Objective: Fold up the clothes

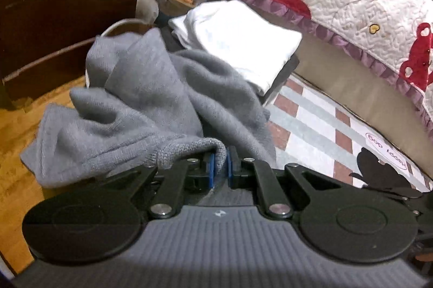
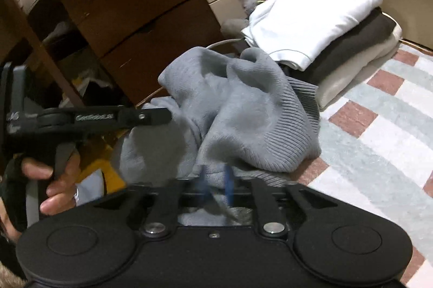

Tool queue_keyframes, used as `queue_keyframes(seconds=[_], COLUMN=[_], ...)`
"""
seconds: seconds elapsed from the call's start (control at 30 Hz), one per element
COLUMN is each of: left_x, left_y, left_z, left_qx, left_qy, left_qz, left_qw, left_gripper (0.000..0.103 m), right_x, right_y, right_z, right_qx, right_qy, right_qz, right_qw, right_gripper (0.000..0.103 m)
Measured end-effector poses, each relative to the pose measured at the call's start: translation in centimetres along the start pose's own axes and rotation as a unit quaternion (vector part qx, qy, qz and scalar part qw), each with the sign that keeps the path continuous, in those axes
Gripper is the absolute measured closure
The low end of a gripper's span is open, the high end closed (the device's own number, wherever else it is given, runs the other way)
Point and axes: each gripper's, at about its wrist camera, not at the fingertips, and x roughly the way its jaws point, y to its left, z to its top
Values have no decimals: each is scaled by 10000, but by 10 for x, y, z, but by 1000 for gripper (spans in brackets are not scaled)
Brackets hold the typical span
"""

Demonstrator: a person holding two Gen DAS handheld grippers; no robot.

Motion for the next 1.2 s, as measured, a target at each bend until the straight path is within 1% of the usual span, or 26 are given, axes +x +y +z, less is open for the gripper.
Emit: queue_keyframes(seconds=[0.03,0.13,0.17,0.2,0.23,0.27,0.3,0.37,0.4,0.47,0.5,0.53,0.57,0.6,0.63,0.67,0.7,0.73,0.77,0.8,0.9,0.93,0.97,1.07,1.13,1.2], left_x=[3,10,11,11,11,10,9,5,3,1,0,2,5,12,19,28,38,47,52,48,36,26,17,-13,-30,-46], left_y=[1,8,10,15,21,27,32,40,43,55,61,65,69,71,74,76,78,80,80,75,57,49,42,20,9,-3], left_z=[0,-3,-4,-5,-5,-5,-6,-5,-5,-6,-7,-8,-10,-12,-14,-18,-22,-27,-30,-30,-29,-26,-22,-11,-4,3], left_qx=[5,-52,-84,-209,-378,-530,-681,-804,-866,-1265,-1466,-1532,-1592,-1538,-1478,-1446,-1416,-1386,-1355,-1181,-635,-504,-375,-44,145,234], left_qy=[119,401,480,547,598,599,597,592,639,736,784,798,810,893,980,1072,1163,1255,1263,1151,793,646,498,100,-96,-281], left_qz=[122,452,555,629,699,758,817,967,908,597,438,454,477,580,687,737,784,831,825,866,993,918,837,493,272,-64], left_qw=[9999,9982,9973,9963,9950,9939,9925,9903,9900,9874,9851,9839,9828,9823,9818,9809,9799,9789,9792,9825,9899,9924,9945,9987,9995,9993], left_gripper=[95,91,88,79,73,62,57,54,50,42,40,38,32,29,28,28,31,37,69,85,87,88,90,90,90,91], right_x=[1,12,19,26,33,38,43,51,55,61,62,63,63,64,65,65,65,64,63,61,54,52,51,49,46,40], right_y=[4,21,28,34,42,48,53,62,64,67,67,67,66,65,64,64,63,64,64,65,65,65,64,65,68,76], right_z=[1,3,4,4,4,3,2,0,-2,-5,-6,-7,-7,-8,-8,-8,-8,-8,-9,-9,-11,-12,-12,-13,-13,-14], right_qx=[-67,-381,-508,-640,-816,-943,-1077,-1306,-1383,-1472,-1509,-1525,-1503,-1472,-1434,-1394,-1370,-1375,-1387,-1394,-1414,-1409,-1401,-1393,-1478,-1693], right_qy=[-19,29,76,125,182,224,260,318,351,434,458,469,477,485,483,478,469,458,448,443,428,426,425,370,278,107], right_qz=[11,101,82,51,42,39,35,24,8,-31,-39,-35,-31,-28,-36,-46,-60,-75,-89,-86,-62,-69,-78,-128,-121,-18], right_qw=[10000,9992,9986,9979,9965,9953,9938,9909,9898,9882,9875,9872,9875,9879,9885,9891,9894,9894,9893,9892,9890,9891,9892,9895,9886,9855], right_gripper=[29,29,29,29,29,29,29,29,29,29,29,29,29,29,29,29,29,29,29,29,29,29,29,29,29,29])
